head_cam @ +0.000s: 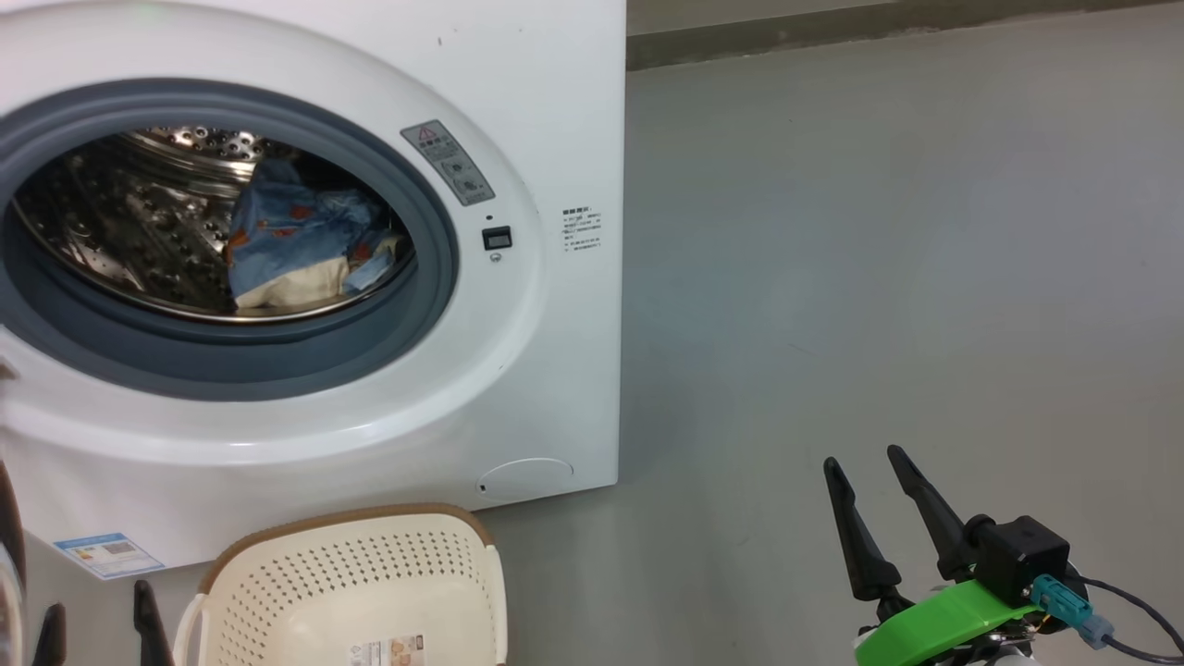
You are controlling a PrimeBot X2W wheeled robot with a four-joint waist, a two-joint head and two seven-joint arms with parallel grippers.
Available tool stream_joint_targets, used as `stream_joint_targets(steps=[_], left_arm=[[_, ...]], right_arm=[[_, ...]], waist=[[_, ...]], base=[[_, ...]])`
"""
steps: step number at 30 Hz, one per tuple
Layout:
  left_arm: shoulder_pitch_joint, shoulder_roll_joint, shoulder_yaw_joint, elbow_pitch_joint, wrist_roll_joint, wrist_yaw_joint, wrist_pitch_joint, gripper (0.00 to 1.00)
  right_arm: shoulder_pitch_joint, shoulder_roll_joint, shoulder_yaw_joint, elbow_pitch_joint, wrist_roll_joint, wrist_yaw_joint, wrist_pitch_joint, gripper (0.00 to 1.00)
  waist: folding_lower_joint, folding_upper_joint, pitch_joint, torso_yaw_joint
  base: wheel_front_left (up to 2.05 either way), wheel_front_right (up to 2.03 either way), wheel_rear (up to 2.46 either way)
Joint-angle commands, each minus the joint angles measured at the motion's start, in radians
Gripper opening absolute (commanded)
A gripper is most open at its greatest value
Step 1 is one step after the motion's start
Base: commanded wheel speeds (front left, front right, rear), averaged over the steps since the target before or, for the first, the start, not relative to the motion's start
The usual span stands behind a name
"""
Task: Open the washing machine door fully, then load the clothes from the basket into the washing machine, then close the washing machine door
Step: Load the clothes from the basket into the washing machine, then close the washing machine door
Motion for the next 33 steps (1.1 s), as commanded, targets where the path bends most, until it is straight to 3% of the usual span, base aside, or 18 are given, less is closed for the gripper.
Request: stream_joint_targets(steps=[1, 15, 33], left_arm=[[-0.011, 0.001, 0.047, -0.031, 0.02, -0.009, -0.005, 1.0], [0.026, -0.056, 0.083, -0.054, 0.099, -0.056, -0.005, 1.0], [0.032, -0.08, 0.081, -0.059, 0.119, -0.11, -0.005, 1.0]], right_arm=[[-0.006, 0.0, 0.033, -0.028, -0.017, 0.003, -0.005, 1.0], [0.005, 0.0, 0.038, -0.028, -0.025, 0.003, -0.005, 1.0], [0.004, 0.0, 0.034, -0.026, -0.022, 0.003, -0.005, 1.0]], waist=[[0.0, 0.0, -0.004, 0.004], [0.0, 0.0, -0.018, 0.011], [0.0, 0.0, -0.022, 0.011]], base=[[0.0, 0.0, 0.0], [0.0, 0.0, 0.0], [0.0, 0.0, 0.0]])
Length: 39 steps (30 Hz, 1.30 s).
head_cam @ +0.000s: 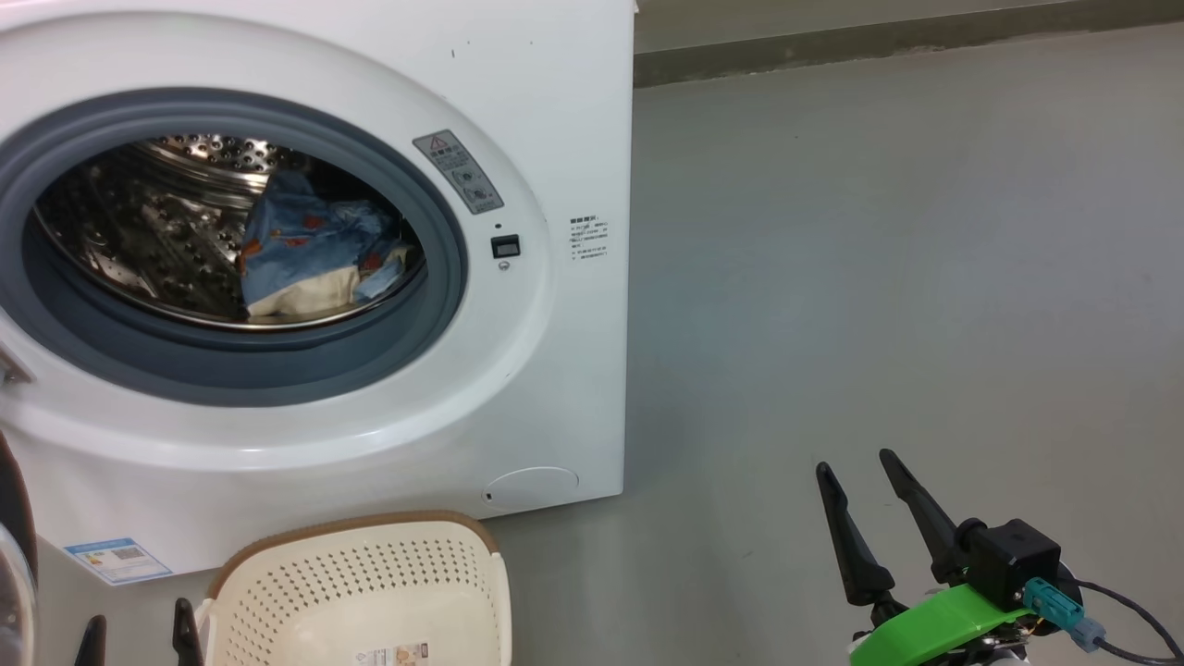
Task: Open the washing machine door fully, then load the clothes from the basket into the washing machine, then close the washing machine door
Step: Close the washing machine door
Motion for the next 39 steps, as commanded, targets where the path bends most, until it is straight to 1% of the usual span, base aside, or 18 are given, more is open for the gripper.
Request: stream_joint_targets(steps=[1, 10, 19, 23, 29, 39], left_arm=[[-0.011, 0.002, 0.03, -0.031, 0.01, -0.007, -0.005, 1.0], [-0.012, -0.002, 0.03, -0.034, 0.014, -0.021, -0.005, 1.0], [-0.012, -0.004, 0.029, -0.023, -0.022, -0.04, -0.005, 1.0], [-0.013, -0.004, 0.032, -0.017, -0.015, -0.036, -0.005, 1.0], [-0.022, -0.005, 0.044, -0.009, -0.011, -0.04, -0.005, 1.0], [-0.036, -0.005, 0.057, -0.001, 0.001, -0.046, -0.005, 1.0]], right_arm=[[0.0, 0.001, 0.02, -0.024, -0.011, 0.003, -0.005, 1.0], [-0.002, 0.001, 0.02, -0.021, -0.005, 0.003, -0.005, 1.0], [0.001, 0.001, 0.019, -0.026, -0.001, 0.003, -0.005, 1.0], [0.003, 0.001, 0.019, -0.025, -0.001, 0.003, -0.005, 1.0], [0.003, 0.001, 0.019, -0.027, -0.002, 0.003, -0.005, 1.0], [0.001, 0.001, 0.015, -0.026, 0.001, 0.003, -0.005, 1.0]], waist=[[0.0, 0.0, 0.0, 0.0], [0.0, 0.0, -0.003, -0.002], [0.0, 0.0, -0.003, 0.001], [0.0, 0.0, -0.005, 0.002], [0.0, 0.0, -0.003, 0.003], [0.0, 0.0, 0.001, 0.001]], base=[[0.0, 0.0, 0.0], [0.0, 0.0, 0.0], [0.0, 0.0, 0.0], [0.0, 0.0, 0.0], [-0.04, 0.04, 0.0], [-0.82, 0.82, 0.0]])
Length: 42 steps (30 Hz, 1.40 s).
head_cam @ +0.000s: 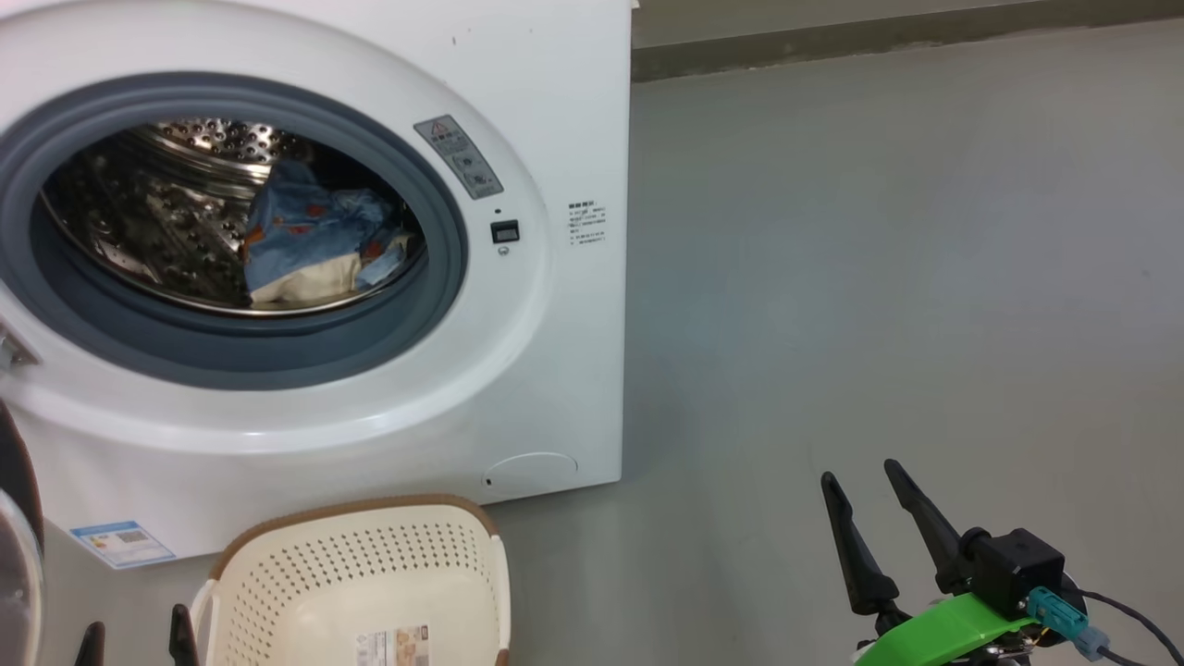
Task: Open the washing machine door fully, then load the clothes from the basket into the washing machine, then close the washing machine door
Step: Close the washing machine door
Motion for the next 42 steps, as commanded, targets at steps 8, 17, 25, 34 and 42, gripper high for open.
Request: stream_joint_targets(steps=[8, 17, 25, 34, 42], left_arm=[[-0.043, 0.004, 0.045, -0.018, 0.001, -0.012, -0.005, 1.0], [-0.048, 0.004, 0.038, -0.001, -0.006, -0.009, -0.005, 1.0], [-0.052, 0.004, 0.031, 0.001, -0.012, -0.005, -0.005, 1.0], [-0.048, 0.004, 0.022, -0.006, -0.01, -0.01, -0.005, 1.0], [-0.051, 0.004, 0.022, -0.005, -0.004, -0.009, -0.005, 1.0]], right_arm=[[-0.017, 0.0, 0.018, -0.025, 0.001, 0.003, -0.005, 1.0], [-0.018, 0.0, 0.014, -0.024, 0.0, 0.003, -0.005, 1.0], [-0.018, 0.0, 0.016, -0.024, -0.002, 0.003, -0.005, 1.0], [-0.017, 0.0, 0.014, -0.025, -0.007, 0.003, -0.005, 1.0], [-0.014, 0.0, 0.013, -0.028, -0.007, 0.003, -0.005, 1.0]], waist=[[0.0, 0.0, 0.001, -0.004], [0.0, 0.0, 0.001, 0.0], [0.0, 0.0, 0.001, 0.006], [0.0, 0.0, 0.001, 0.017], [0.0, 0.0, 0.001, 0.052]], base=[[-1.67, 1.67, 0.0], [-0.71, 0.71, 0.0], [0.0, 0.0, 0.0], [0.0, 0.0, 0.0], [0.0, 0.0, 0.0]])
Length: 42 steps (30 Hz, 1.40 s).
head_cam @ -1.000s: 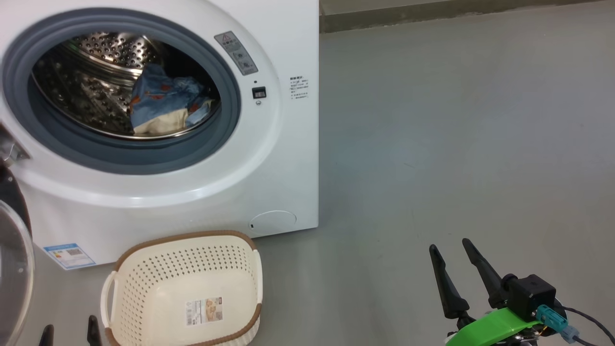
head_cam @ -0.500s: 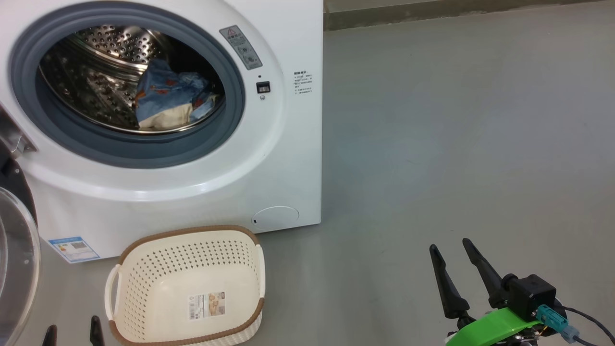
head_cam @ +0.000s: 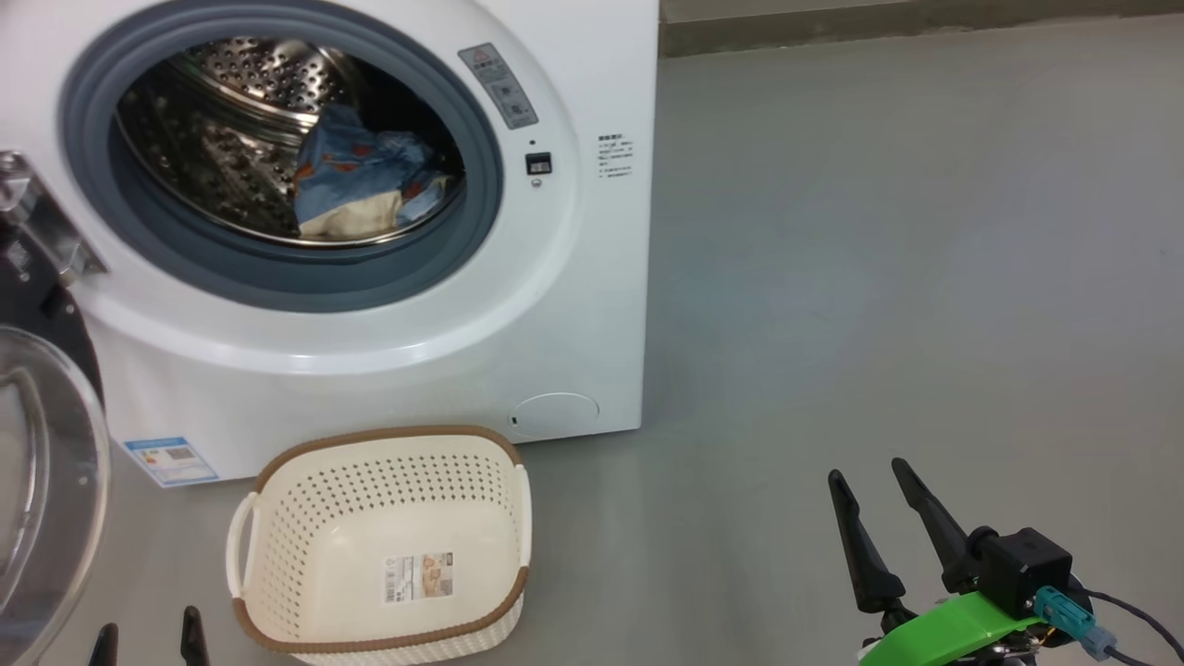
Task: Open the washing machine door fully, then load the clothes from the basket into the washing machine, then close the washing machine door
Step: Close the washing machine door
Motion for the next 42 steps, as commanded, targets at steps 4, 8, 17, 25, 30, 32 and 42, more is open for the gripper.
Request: stream_joint_targets(steps=[4, 8, 17, 25, 30, 32, 42], left_arm=[[-0.045, 0.009, 0.031, -0.014, 0.0, 0.007, -0.005, 1.0], [-0.042, 0.009, 0.033, -0.01, -0.001, 0.014, -0.005, 1.0], [-0.04, 0.009, 0.057, -0.006, -0.004, 0.038, -0.005, 1.0], [-0.04, 0.009, 0.061, 0.001, -0.011, 0.058, -0.005, 1.0], [-0.035, 0.009, 0.06, 0.004, -0.01, 0.077, -0.005, 1.0], [-0.033, 0.009, 0.055, 0.004, -0.009, 0.081, -0.005, 1.0], [-0.021, 0.009, 0.035, 0.004, -0.01, 0.094, -0.005, 1.0]], right_arm=[[-0.012, 0.0, 0.024, -0.028, -0.012, 0.003, -0.005, 1.0], [-0.011, 0.0, 0.021, -0.03, -0.021, 0.003, -0.005, 1.0], [-0.019, 0.0, 0.037, -0.03, -0.035, 0.003, -0.005, 1.0], [-0.025, 0.0, 0.041, -0.031, -0.056, 0.003, -0.005, 1.0], [-0.021, 0.0, 0.038, -0.03, -0.064, 0.003, -0.005, 1.0], [-0.018, 0.0, 0.04, -0.029, -0.063, 0.003, -0.005, 1.0], [-0.018, 0.0, 0.044, -0.021, -0.067, 0.003, -0.005, 1.0]], waist=[[0.0, 0.0, -0.006, 0.047], [0.0, 0.0, -0.013, 0.091], [0.0, 0.0, -0.015, 0.192], [0.0, 0.0, -0.013, 0.27], [0.0, 0.0, -0.019, 0.322], [0.0, 0.0, -0.022, 0.342], [0.0, 0.0, -0.037, 0.431]], base=[[0.0, 0.0, 0.0], [0.0, 0.0, 0.0], [0.0, 0.0, 0.0], [0.0, 0.0, 0.0], [0.0, 0.0, 0.0], [0.0, 0.0, 0.0], [0.0, 0.0, 0.0]])
